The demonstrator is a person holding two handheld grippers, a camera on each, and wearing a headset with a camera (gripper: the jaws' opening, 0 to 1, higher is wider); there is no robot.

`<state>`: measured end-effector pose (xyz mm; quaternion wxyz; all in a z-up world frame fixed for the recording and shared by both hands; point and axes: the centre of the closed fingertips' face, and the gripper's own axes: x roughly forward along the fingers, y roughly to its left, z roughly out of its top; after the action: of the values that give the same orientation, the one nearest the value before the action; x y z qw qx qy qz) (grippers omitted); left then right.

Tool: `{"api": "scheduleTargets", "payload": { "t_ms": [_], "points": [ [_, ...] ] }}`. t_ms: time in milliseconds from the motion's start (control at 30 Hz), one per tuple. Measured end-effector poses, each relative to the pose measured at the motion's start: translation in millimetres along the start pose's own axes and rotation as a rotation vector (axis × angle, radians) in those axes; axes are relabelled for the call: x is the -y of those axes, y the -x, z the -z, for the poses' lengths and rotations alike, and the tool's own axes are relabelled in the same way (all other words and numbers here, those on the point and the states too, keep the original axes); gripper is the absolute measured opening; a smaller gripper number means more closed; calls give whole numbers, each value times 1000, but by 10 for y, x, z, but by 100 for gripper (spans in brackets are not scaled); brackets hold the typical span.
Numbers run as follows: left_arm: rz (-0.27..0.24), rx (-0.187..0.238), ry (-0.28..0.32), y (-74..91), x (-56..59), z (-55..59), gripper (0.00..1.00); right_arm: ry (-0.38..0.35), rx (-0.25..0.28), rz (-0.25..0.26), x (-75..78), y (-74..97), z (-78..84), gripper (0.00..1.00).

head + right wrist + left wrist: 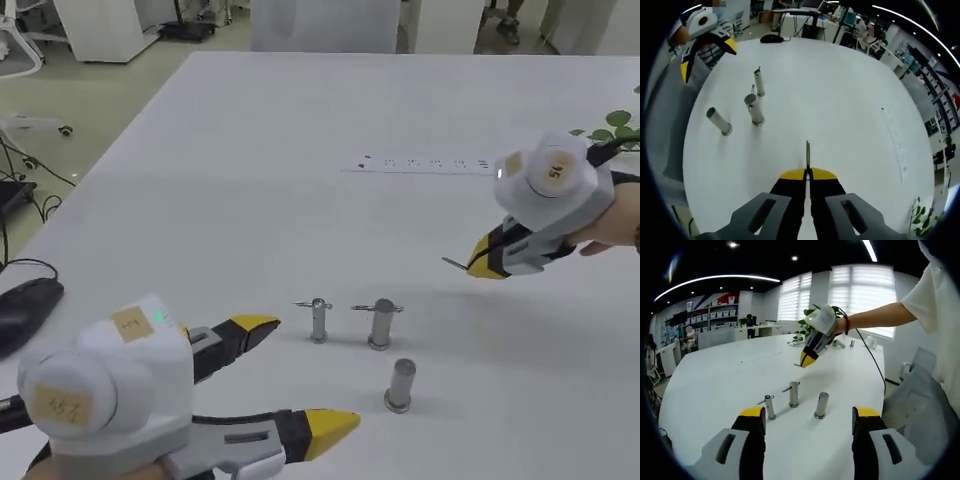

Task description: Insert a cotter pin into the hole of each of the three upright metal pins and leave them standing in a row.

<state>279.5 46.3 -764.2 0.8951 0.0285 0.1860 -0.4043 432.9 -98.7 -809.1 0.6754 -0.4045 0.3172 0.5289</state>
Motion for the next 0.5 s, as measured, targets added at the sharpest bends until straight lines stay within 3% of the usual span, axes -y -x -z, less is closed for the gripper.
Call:
{"api": "scheduleTargets", "payload": {
  "t_ms": [400, 500],
  "points": [
    [11, 1, 1, -22, 19, -90, 60, 62, 89, 28, -281, 233, -361, 3],
    [9, 18, 17, -22, 32, -130, 57, 74, 110, 31, -357, 280, -446, 3]
  ]
}}
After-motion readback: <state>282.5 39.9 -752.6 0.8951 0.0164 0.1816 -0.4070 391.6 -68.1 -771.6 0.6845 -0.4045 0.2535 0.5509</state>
